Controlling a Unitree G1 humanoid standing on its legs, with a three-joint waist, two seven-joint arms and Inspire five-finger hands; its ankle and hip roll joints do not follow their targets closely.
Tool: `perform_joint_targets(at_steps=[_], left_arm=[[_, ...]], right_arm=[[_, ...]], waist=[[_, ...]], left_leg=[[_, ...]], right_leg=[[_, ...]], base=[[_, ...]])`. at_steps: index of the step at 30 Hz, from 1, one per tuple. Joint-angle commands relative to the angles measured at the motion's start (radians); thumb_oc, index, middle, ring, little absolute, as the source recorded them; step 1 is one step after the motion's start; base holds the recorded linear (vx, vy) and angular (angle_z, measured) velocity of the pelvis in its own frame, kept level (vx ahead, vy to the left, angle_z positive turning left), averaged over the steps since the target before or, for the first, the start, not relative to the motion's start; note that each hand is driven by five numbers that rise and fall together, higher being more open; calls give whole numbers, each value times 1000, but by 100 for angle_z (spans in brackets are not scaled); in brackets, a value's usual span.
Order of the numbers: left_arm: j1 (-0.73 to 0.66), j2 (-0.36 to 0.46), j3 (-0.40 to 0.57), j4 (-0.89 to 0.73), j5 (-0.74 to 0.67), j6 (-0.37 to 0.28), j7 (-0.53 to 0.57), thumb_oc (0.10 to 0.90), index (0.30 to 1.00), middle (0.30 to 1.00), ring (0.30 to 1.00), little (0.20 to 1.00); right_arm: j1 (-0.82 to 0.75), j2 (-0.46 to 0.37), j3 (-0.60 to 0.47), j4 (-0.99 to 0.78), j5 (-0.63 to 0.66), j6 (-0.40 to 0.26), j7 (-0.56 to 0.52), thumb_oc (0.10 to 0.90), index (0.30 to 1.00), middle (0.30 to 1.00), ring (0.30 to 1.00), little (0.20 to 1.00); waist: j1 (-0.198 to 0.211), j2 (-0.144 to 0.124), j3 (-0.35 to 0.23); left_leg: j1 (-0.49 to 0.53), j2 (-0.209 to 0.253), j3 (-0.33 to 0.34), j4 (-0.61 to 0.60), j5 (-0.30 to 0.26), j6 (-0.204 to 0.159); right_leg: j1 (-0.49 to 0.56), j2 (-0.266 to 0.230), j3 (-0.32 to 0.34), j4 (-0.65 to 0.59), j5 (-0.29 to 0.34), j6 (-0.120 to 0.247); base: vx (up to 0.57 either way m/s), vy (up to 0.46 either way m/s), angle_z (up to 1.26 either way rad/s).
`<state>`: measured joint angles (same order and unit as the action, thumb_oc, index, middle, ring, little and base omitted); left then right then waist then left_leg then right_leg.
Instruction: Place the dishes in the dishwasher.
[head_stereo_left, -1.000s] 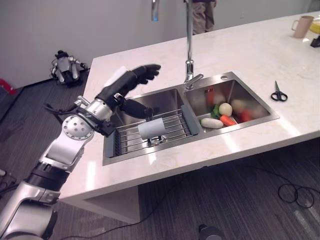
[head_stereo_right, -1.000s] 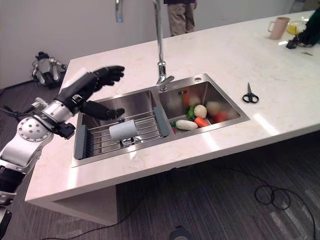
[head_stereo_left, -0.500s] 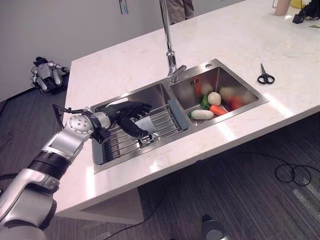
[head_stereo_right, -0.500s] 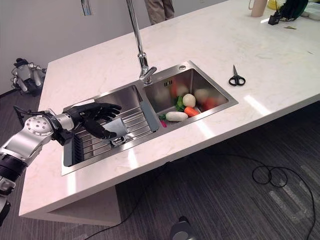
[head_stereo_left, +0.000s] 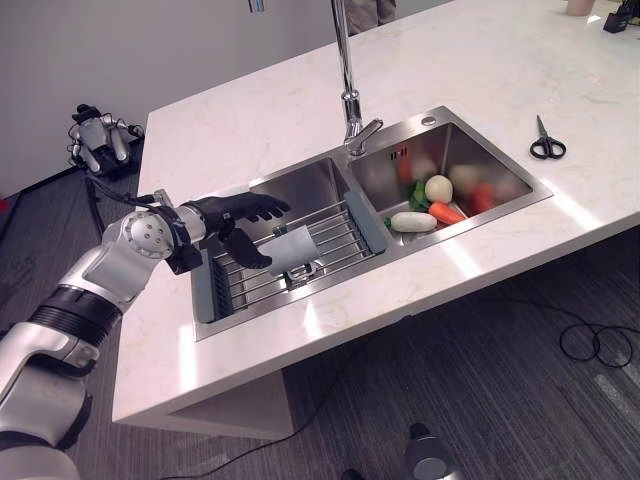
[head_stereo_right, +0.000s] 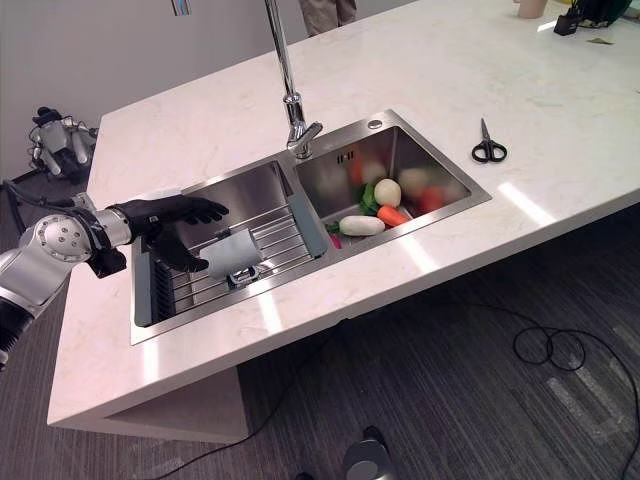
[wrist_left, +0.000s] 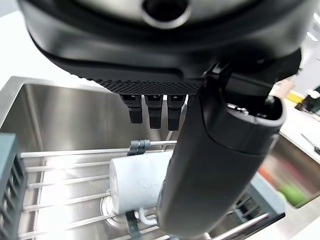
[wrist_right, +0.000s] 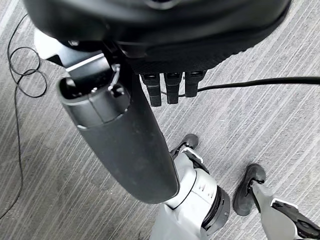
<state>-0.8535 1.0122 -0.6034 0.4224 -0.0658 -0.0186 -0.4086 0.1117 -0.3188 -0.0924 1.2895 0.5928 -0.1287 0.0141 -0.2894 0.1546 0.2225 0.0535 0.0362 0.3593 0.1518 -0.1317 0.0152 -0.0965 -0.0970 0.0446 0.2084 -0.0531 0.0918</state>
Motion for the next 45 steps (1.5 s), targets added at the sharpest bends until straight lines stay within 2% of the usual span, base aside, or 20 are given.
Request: perform_joint_targets(at_steps=[1, 5, 14, 24, 39, 45], left_arm=[[-125, 122, 74, -12, 72, -62, 137, 800, 900, 900, 900, 900], [-102, 137, 92, -3, 64, -66, 161, 800, 900, 900, 900, 900], [-29, 96, 141, -16, 66, -40, 158, 800, 900, 900, 900, 900], [35, 28, 189, -21, -113, 50, 100, 800, 900, 900, 900, 900], [72, -7, 193, -28, -98, 77, 94, 800, 900, 900, 900, 900], [88, -18, 206, -16, -60, 76, 158, 800, 900, 900, 900, 900]], right_arm=[[56, -19, 2, -51, 18, -26, 1, 800, 900, 900, 900, 900], [60, -21, 3, -59, 9, -20, 3, 800, 900, 900, 900, 900], [74, -22, 4, -78, 5, -18, 7, 800, 900, 900, 900, 900], [86, -21, 2, -100, -15, -17, -1, 800, 900, 900, 900, 900], [88, -33, 10, -124, -11, -15, 2, 800, 900, 900, 900, 900], [92, -32, 15, -130, -7, -13, -6, 800, 900, 900, 900, 900]], waist=[[-2, 4, -69], [-2, 1, -67], [-5, -5, -60], [-12, -6, -50], [-15, 1, -36], [-18, 1, -32]], left_leg=[[-85, 20, -106, 148, -150, -14], [-83, 19, -107, 148, -153, -11], [-79, 15, -115, 148, -157, -5], [-72, 19, -112, 148, -155, -4], [-78, 19, -111, 148, -146, -9], [-78, 18, -109, 148, -146, -8]], right_leg=[[-36, -44, -2, 92, -80, 115], [-33, -43, -3, 92, -81, 114], [-25, -42, -6, 92, -87, 109], [-19, -40, -11, 92, -93, 103], [-19, -45, -21, 92, -97, 97], [-19, -47, -23, 92, -97, 96]], base=[[0, 0, 0], [41, 12, 0], [25, 8, 0], [18, 3, 0], [2, 3, 0], [0, 0, 0]])
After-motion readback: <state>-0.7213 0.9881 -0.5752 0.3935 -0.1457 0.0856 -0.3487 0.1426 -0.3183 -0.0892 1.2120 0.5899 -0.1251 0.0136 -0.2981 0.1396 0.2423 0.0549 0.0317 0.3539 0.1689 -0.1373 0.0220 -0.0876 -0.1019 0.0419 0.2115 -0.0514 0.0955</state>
